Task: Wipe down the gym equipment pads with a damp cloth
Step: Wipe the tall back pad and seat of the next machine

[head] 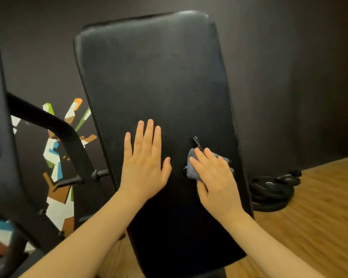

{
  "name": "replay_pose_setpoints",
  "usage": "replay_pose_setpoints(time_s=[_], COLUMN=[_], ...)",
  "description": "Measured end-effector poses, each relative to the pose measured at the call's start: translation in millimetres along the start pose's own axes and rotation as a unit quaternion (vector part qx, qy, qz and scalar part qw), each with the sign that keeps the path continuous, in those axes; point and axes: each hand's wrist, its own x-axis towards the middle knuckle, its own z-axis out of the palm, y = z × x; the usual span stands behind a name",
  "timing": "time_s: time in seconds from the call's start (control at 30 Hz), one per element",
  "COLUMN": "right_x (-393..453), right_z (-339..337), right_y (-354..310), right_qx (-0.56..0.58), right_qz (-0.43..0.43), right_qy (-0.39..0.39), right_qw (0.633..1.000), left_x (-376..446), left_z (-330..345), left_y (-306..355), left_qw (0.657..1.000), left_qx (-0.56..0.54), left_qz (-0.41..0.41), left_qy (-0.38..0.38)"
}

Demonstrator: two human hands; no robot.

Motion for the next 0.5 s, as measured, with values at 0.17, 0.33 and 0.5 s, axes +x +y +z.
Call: replay_pose_setpoints(time_s=[0.17,0.33,0.5], right_x=[-2.7,31.0,140.1], right_z=[-1.9,-10.9,-78.0], right_y=[5.8,23.5,51.8], right_qx=[-0.035,0.135,0.339], right_qz=[-0.024,0.059,0.223], right_qy=[-0.037,0.097,0.195], right_qw=[0.998,0.984,0.893], left_x=[35.6,120.0,159.5], left_z=[-22.3,-54.4,-39.0], left_y=[2.5,17.5,22.5], left_qw=[0.993,0.994,0.997], left_qx=[0.020,0.012,0.027], left_qz=[0.112,0.096,0.069], left_qy=[0.013,0.045,0.026])
